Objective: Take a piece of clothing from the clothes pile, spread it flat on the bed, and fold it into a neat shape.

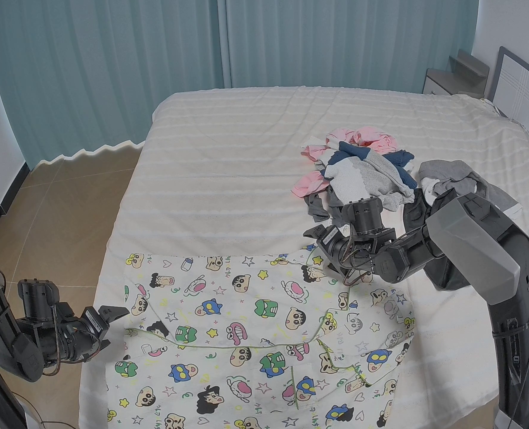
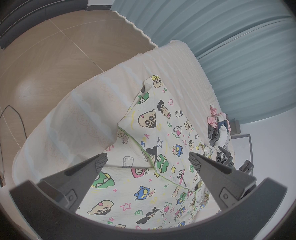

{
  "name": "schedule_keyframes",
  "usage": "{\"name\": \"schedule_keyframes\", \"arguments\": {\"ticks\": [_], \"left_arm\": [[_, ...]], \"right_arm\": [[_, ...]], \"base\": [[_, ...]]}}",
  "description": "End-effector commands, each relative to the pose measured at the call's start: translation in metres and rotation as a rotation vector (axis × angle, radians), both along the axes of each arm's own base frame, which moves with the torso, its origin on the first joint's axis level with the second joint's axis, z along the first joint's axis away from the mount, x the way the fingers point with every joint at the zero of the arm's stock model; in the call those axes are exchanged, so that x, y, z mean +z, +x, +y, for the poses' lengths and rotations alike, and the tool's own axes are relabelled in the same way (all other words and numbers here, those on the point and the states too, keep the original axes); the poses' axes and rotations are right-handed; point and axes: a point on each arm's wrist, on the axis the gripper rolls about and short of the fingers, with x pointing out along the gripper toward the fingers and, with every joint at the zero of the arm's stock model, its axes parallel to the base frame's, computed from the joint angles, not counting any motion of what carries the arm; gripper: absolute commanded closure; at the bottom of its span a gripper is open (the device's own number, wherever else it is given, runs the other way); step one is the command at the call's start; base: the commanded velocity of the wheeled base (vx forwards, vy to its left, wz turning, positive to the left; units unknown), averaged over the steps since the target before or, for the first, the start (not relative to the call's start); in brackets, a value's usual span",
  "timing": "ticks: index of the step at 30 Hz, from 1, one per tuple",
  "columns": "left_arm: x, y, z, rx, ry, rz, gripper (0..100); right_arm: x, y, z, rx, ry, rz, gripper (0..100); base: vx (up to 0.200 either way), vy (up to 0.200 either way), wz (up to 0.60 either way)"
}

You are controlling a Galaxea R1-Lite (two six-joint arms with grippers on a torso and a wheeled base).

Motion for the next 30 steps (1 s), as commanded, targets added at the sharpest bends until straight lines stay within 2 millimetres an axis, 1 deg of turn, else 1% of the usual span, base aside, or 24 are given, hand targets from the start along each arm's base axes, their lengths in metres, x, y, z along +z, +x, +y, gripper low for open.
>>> {"name": "schedule_keyframes", "arguments": {"ticks": [1,7,9,13,16,17,20,22,25,26,28,30], "left_arm": [[0.0,0.0,0.0,0.001,-0.001,0.002,0],[-0.001,-0.001,0.0,0.001,-0.001,0.005,0],[-0.001,-0.001,0.0,0.001,-0.001,0.005,0],[-0.001,-0.001,0.0,0.001,-0.001,0.005,0],[-0.001,-0.001,0.0,0.001,-0.001,0.005,0],[-0.001,-0.001,0.0,0.001,-0.001,0.005,0],[-0.001,-0.001,0.0,0.001,-0.001,0.005,0],[-0.001,-0.001,0.0,0.001,-0.001,0.007,0],[0.0,-0.001,0.0,0.001,-0.001,0.005,0],[0.0,-0.001,0.0,0.001,-0.001,0.005,0],[-0.001,-0.002,0.0,0.001,-0.001,0.008,0],[-0.001,-0.003,0.0,0.001,-0.002,0.01,0]], "right_arm": [[-0.005,0.002,-0.001,-0.005,-0.008,0.003,0],[-0.009,0.005,0.001,-0.001,-0.013,-0.001,0],[-0.013,0.01,0.004,-0.001,-0.016,-0.006,0],[-0.015,0.017,0.009,-0.005,-0.035,-0.007,0],[-0.011,0.021,0.011,-0.01,-0.037,-0.012,0],[-0.011,0.025,0.013,-0.018,-0.04,-0.011,0],[-0.009,0.028,0.019,-0.021,-0.038,-0.03,0],[0.003,0.037,0.026,-0.027,-0.016,-0.091,0],[0.017,0.042,0.035,-0.022,0.012,-0.153,0],[0.017,0.042,0.035,-0.022,0.012,-0.153,0],[0.036,0.05,0.039,-0.025,0.048,-0.226,0],[0.046,0.052,0.04,-0.028,0.065,-0.258,0]], "base": [[0.0,0.0,0.0],[0.0,0.0,0.0],[0.0,0.0,0.0],[0.0,0.0,0.0],[0.0,0.0,0.0],[0.0,0.0,0.0],[0.0,0.0,0.0],[0.0,0.0,0.0],[0.0,0.0,0.0],[0.0,0.0,0.0],[0.0,0.0,0.0],[0.0,0.0,0.0]]}}
